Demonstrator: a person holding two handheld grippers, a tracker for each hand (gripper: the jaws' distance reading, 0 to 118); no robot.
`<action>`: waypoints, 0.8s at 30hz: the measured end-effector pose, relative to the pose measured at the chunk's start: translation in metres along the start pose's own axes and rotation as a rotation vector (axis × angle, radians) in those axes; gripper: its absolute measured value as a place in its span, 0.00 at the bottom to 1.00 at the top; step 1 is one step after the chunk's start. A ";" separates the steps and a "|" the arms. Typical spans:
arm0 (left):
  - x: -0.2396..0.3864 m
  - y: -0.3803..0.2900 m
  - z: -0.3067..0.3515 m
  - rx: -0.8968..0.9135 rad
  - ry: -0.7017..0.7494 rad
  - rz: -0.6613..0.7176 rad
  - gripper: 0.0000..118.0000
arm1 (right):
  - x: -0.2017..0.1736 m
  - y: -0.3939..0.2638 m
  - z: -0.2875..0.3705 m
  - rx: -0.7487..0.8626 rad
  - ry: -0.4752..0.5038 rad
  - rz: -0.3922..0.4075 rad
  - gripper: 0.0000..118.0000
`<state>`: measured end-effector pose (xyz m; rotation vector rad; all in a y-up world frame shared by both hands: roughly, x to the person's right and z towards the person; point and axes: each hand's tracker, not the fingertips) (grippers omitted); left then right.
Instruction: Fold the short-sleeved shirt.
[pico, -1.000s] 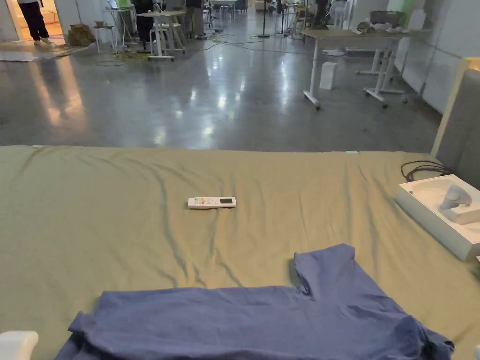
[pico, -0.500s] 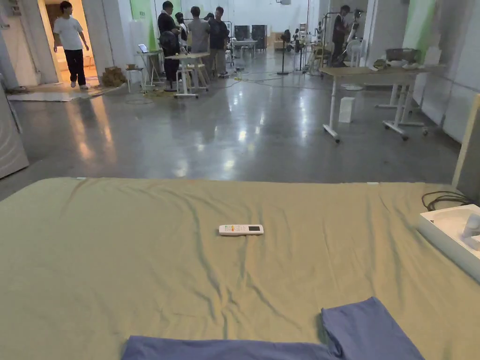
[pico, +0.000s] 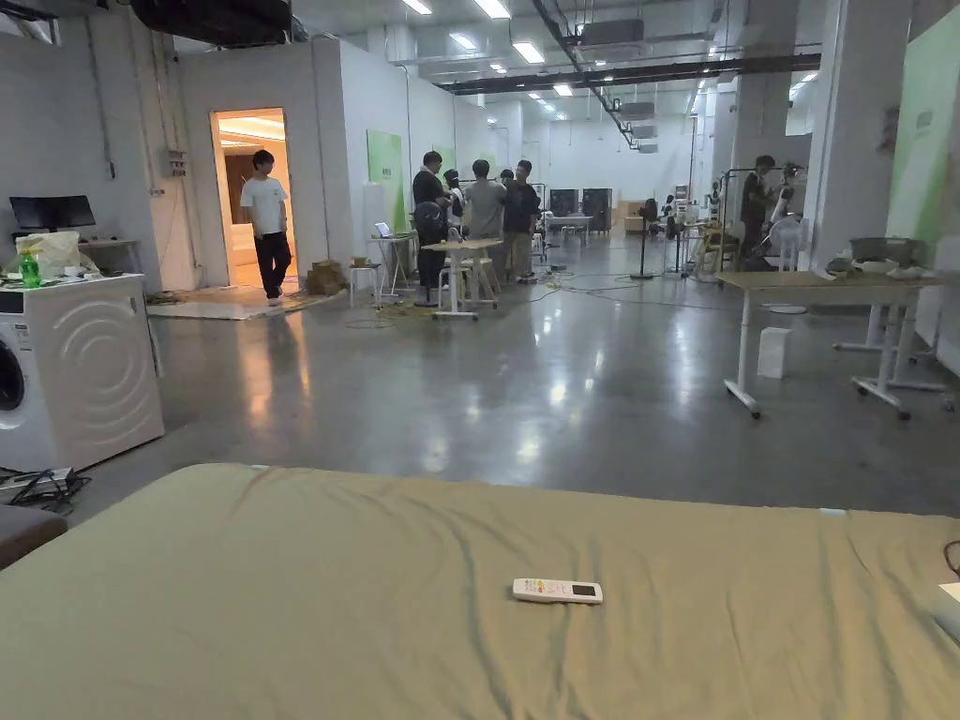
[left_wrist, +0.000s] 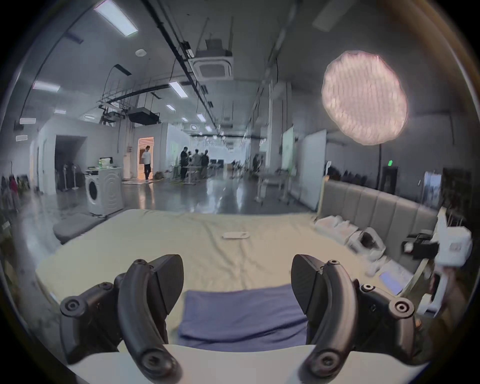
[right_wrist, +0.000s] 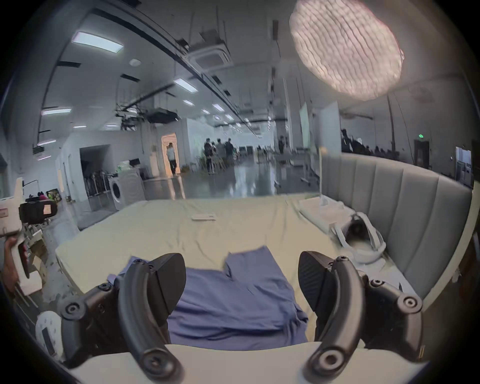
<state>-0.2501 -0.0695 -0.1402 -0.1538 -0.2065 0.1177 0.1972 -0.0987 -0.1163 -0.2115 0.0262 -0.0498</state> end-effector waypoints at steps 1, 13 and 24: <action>0.007 0.001 0.003 0.047 0.011 0.009 0.77 | -0.007 0.004 0.001 -0.002 -0.004 0.005 0.80; 0.043 0.012 0.031 0.102 -0.001 -0.105 0.01 | -0.046 0.020 0.023 0.073 0.047 0.104 0.00; 0.036 0.014 0.027 0.068 -0.028 -0.071 0.01 | -0.043 0.020 0.022 0.071 0.066 0.090 0.00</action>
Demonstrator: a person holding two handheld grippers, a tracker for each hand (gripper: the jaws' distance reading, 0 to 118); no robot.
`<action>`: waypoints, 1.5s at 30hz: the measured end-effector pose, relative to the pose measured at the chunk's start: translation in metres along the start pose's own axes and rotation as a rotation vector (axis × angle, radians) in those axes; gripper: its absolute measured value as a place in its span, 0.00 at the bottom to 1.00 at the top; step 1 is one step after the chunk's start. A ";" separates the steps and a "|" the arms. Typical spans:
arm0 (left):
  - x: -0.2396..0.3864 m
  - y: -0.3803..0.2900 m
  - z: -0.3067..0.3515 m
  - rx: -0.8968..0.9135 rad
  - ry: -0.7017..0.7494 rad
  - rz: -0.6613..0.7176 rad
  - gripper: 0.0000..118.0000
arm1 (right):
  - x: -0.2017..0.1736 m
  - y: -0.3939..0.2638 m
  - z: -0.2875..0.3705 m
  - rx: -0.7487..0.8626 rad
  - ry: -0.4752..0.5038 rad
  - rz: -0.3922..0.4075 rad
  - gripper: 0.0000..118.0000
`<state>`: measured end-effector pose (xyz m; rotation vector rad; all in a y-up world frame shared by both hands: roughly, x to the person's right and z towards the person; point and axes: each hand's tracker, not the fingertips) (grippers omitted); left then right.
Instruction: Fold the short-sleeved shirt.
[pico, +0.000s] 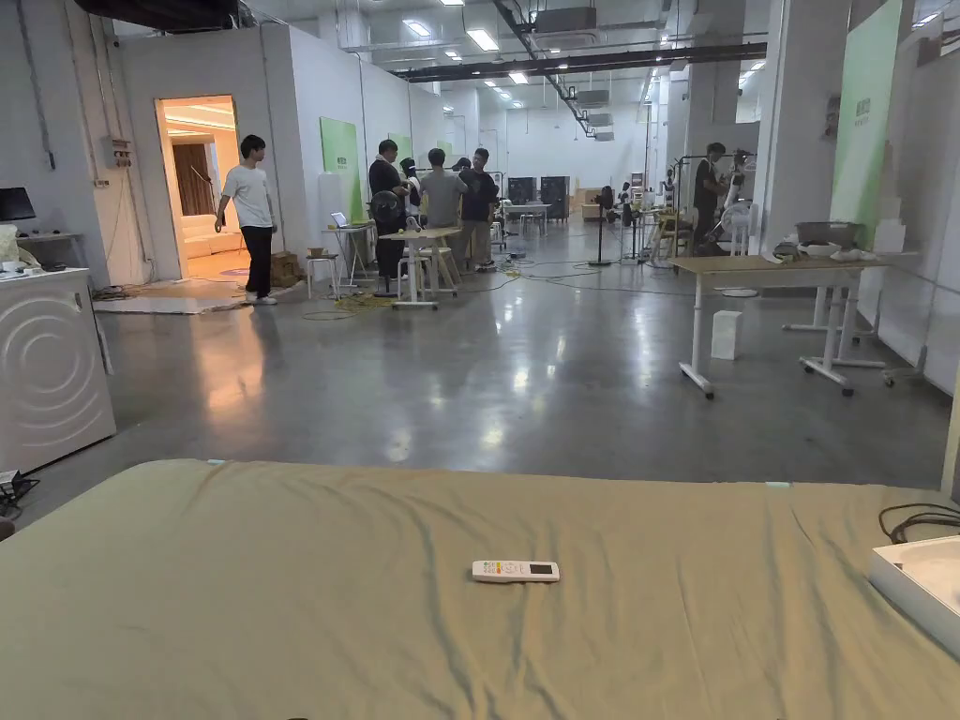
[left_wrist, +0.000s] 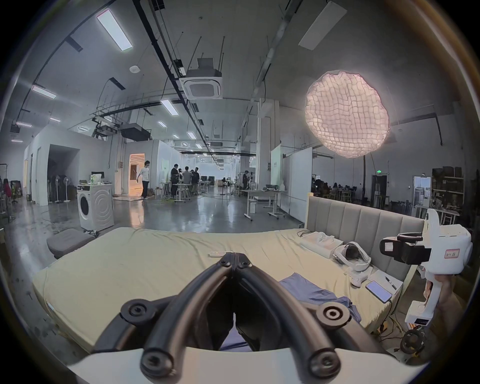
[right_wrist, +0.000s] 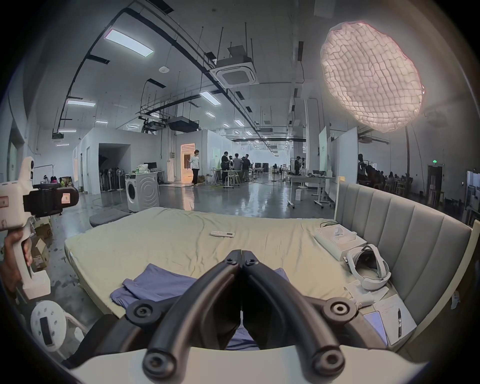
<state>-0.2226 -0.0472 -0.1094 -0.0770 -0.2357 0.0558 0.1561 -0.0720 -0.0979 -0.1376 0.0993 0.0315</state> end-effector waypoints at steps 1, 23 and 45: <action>-0.001 -0.001 -0.001 -0.002 0.002 -0.004 0.01 | 0.001 0.001 -0.001 -0.004 0.002 -0.003 0.00; -0.139 -0.126 -0.262 -0.724 0.144 0.047 0.75 | 0.032 -0.079 -0.074 -0.324 0.017 -0.156 0.00; -0.161 -0.236 -0.387 -1.063 0.178 0.017 0.07 | 0.051 -0.122 -0.101 -0.538 -0.011 -0.181 0.00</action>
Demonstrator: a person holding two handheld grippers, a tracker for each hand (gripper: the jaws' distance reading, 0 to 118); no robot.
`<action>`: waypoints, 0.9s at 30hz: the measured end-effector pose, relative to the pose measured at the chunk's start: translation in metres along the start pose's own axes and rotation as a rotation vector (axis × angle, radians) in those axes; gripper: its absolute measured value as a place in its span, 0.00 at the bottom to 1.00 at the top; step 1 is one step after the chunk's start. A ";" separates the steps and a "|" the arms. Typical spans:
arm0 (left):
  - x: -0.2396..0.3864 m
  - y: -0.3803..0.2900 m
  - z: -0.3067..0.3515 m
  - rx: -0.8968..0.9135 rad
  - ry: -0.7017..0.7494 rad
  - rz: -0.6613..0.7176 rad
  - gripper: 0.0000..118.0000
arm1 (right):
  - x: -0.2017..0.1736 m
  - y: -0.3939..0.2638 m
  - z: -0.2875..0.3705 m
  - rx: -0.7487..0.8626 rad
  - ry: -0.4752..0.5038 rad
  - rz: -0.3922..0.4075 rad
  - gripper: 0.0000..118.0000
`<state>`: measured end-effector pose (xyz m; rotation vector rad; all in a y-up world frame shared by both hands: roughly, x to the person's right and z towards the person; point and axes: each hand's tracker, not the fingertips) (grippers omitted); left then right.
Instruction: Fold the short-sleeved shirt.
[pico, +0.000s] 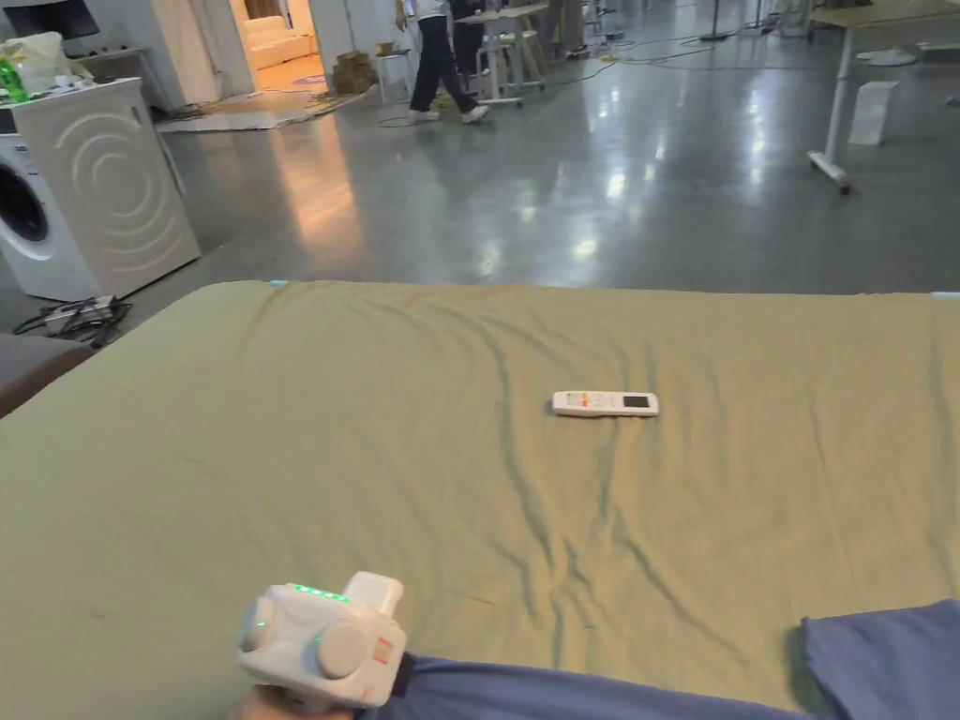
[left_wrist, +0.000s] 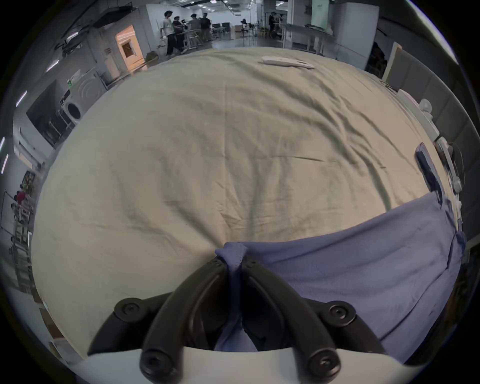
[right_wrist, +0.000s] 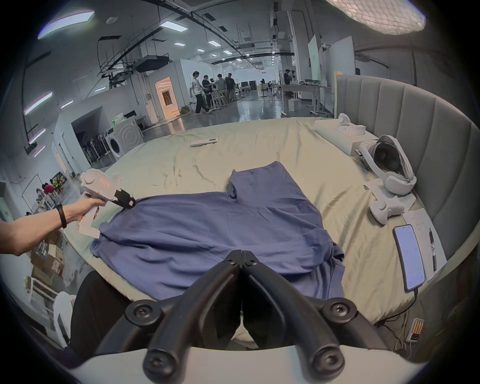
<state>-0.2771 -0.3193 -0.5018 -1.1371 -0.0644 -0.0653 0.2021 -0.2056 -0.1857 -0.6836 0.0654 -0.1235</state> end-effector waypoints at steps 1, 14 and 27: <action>-0.005 0.004 -0.002 -0.020 -0.022 0.051 0.07 | 0.004 0.004 -0.001 0.010 0.001 0.000 0.00; -0.002 0.022 0.003 -0.116 -0.037 0.085 0.07 | 0.116 0.104 -0.206 -0.266 -0.080 -0.001 0.83; 0.007 0.017 0.011 -0.095 -0.012 0.039 0.07 | 0.099 0.096 -0.271 -0.391 -0.163 0.093 0.00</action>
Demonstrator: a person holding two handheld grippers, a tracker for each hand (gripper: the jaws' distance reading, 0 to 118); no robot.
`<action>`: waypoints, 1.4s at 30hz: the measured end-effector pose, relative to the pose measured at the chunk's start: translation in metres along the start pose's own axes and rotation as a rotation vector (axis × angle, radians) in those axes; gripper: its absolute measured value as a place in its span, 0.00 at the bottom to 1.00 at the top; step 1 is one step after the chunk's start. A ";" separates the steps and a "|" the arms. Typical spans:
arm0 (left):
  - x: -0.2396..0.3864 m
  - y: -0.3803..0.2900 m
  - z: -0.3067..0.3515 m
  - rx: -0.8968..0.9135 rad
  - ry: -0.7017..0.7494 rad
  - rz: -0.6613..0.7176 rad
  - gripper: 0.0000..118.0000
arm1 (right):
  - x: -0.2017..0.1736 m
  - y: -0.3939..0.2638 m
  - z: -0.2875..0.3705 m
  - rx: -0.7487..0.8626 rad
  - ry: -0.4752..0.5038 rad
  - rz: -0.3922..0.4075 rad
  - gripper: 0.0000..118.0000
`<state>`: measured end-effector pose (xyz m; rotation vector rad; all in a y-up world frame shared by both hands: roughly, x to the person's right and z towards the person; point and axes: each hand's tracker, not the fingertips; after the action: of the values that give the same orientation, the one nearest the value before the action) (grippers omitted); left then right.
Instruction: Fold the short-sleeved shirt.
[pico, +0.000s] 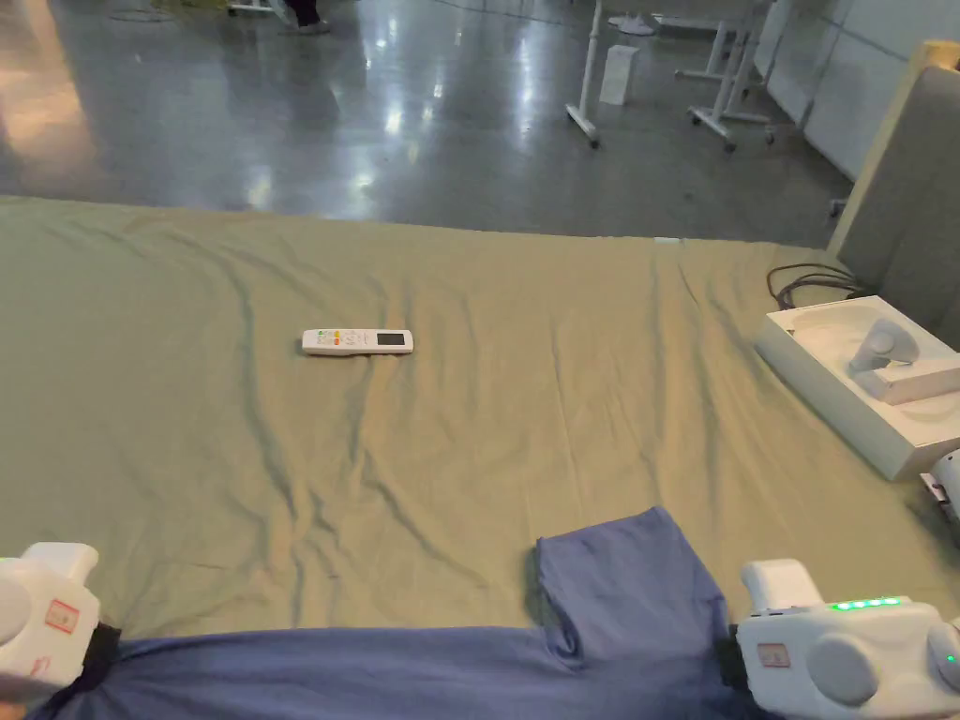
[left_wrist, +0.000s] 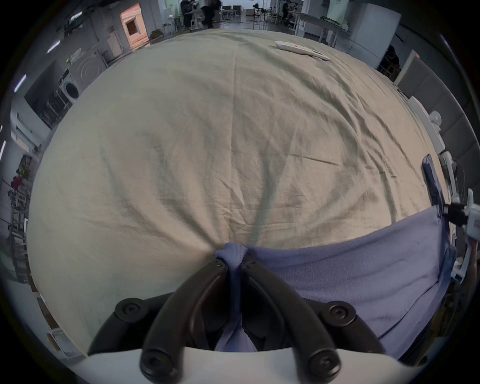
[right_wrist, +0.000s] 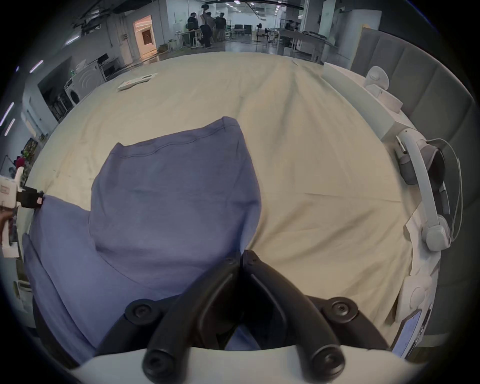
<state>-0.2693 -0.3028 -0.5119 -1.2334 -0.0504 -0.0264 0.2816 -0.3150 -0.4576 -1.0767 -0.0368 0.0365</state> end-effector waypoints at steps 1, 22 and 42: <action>0.001 -0.002 0.005 0.018 0.003 -0.014 0.07 | 0.006 0.001 0.000 -0.005 0.017 -0.012 0.00; -0.082 -0.224 0.090 0.182 -0.321 0.186 0.07 | 0.005 -0.201 0.155 0.143 0.105 -0.174 0.00; -0.002 -0.247 0.338 1.011 -0.321 -0.031 0.86 | -0.055 -0.180 0.352 0.807 0.116 -0.056 0.84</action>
<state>-0.2915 -0.0660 -0.1673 -0.2154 -0.3221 0.1553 0.2124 -0.0935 -0.1328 -0.2695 0.0508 -0.0593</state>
